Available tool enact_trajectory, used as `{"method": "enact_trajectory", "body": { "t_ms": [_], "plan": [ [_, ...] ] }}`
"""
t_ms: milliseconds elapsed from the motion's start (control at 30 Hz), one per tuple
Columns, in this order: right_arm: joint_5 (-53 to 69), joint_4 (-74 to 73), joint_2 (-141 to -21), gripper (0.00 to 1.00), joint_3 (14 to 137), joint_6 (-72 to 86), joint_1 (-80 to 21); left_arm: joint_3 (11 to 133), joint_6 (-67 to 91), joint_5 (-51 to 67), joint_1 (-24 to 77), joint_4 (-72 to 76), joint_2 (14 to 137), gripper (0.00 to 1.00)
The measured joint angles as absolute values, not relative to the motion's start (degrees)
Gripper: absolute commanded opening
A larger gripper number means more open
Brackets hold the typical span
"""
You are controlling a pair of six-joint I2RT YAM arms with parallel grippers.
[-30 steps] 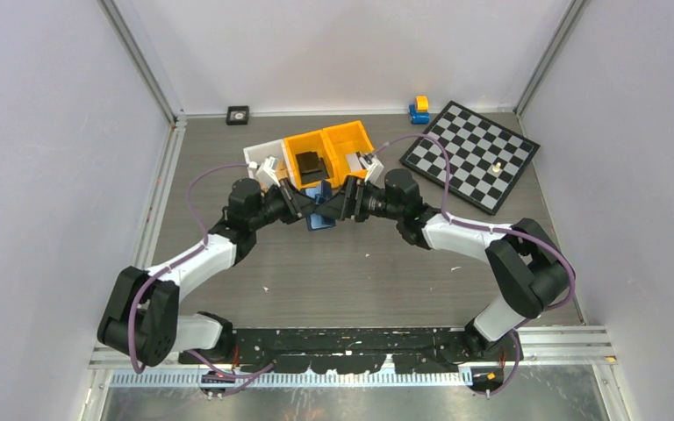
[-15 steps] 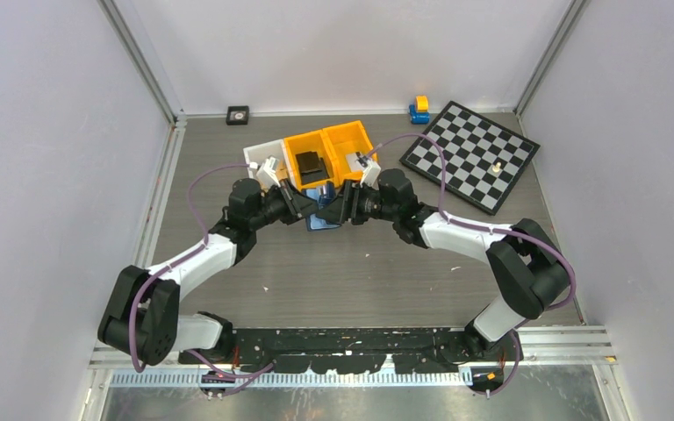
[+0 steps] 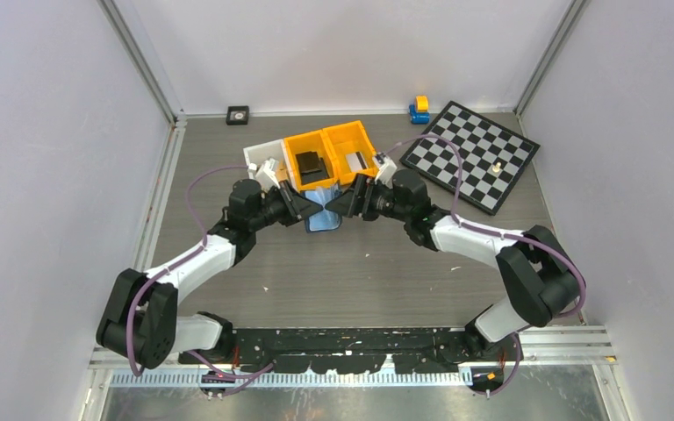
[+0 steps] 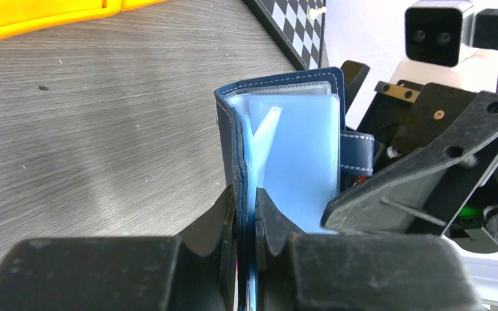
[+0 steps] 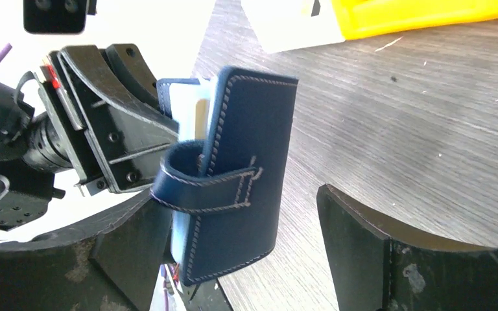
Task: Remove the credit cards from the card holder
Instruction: Remove the credit card from the card holder.
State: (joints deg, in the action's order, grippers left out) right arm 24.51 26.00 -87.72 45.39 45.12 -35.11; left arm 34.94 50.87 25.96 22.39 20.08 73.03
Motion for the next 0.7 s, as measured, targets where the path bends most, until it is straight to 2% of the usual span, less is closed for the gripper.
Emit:
{"method": "enact_trajectory", "body": {
  "t_ms": [133,233,467,700],
  "plan": [
    [23.6,27.3,-86.2,0.85,44.5,45.8,-34.0,35.0,50.5,25.9,22.4,19.4,72.9,0.0],
    [23.2,28.6,-85.5,0.79,43.4,46.5,-33.5,35.0,50.5,25.9,22.4,19.0,72.9,0.0],
    [22.9,29.7,-85.1,0.72,42.3,48.2,-32.1,35.0,50.8,26.0,21.6,19.0,72.8,0.0],
    [22.5,31.8,-84.8,0.34,40.4,50.5,-30.5,35.0,52.1,26.2,19.9,19.2,72.9,0.0]
  ]
}}
